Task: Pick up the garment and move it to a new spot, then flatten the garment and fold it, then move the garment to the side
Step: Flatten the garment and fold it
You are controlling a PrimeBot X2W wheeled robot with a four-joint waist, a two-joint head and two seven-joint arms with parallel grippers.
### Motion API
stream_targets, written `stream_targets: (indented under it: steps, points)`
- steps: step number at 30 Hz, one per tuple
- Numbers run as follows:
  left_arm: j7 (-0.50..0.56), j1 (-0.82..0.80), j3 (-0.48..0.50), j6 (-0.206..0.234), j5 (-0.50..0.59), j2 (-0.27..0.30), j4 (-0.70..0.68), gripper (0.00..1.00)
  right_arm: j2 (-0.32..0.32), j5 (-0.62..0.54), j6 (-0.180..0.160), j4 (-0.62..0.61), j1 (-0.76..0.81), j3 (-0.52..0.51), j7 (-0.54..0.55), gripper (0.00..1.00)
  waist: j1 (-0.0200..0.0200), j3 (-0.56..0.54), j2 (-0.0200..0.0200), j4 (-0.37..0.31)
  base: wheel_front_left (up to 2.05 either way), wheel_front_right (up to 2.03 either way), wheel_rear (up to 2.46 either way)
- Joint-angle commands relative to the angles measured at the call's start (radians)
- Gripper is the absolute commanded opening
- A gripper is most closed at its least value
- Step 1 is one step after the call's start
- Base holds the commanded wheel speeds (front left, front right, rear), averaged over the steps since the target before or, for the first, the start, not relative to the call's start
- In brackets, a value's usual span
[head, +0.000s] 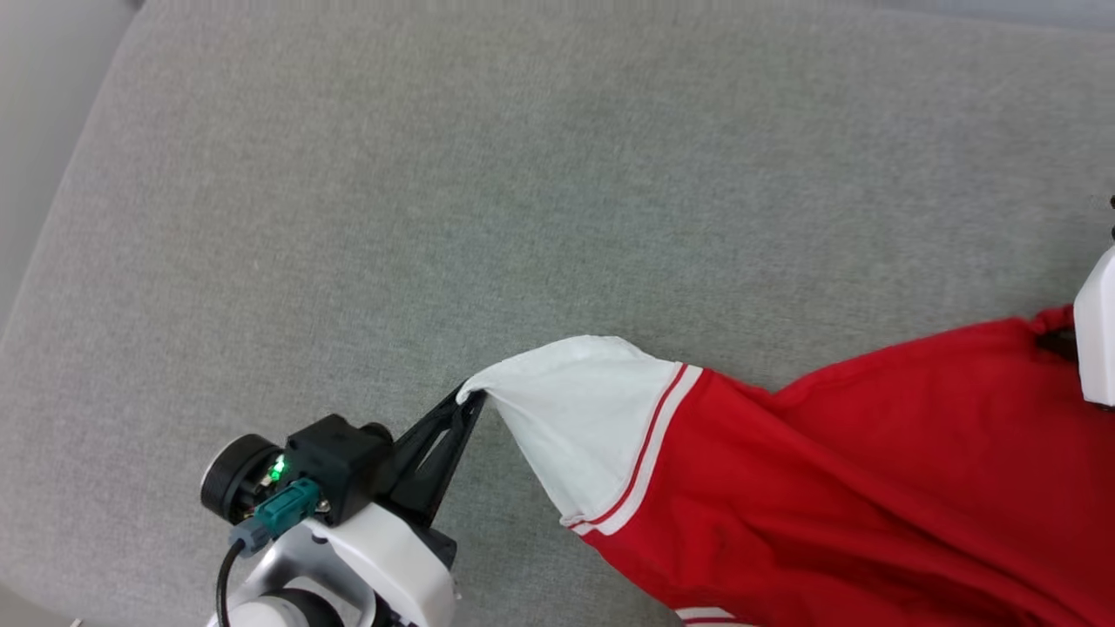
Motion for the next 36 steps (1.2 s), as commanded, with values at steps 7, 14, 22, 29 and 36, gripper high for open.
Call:
stream_targets:
  steps: [7,14,22,29,36]
  points:
    - [0.012,-0.008,0.033,0.009,0.003,0.046,-0.03,0.0,-0.014,0.054,0.0,0.021,-0.022,0.019,-0.094,0.0,-0.0001,-0.143,0.0,-0.08,0.0,0.0,0.0]
    - [0.012,-0.011,0.093,0.03,-0.003,0.087,-0.074,0.0,-0.03,0.107,0.0,-0.039,-0.036,0.021,-0.154,0.0,-0.0001,-0.233,0.0,-0.129,0.0,0.0,0.0]
    - [0.031,-0.07,0.184,0.043,-0.008,0.149,-0.127,0.0,-0.007,0.146,0.0,-0.132,-0.064,-0.004,-0.234,0.0,-0.0001,-0.296,0.0,-0.173,0.0,0.0,0.0]
    - [0.035,-0.187,0.297,0.084,0.057,0.224,-0.18,0.0,0.018,0.139,0.0,-0.222,-0.091,-0.006,-0.318,0.0,-0.0001,-0.342,0.0,-0.215,0.0,0.0,0.0]
    - [0.049,-0.307,0.38,0.104,0.102,0.285,-0.22,0.0,0.056,0.125,0.0,-0.318,-0.138,-0.004,-0.404,0.0,-0.0001,-0.361,0.0,-0.26,0.0,0.0,0.0]
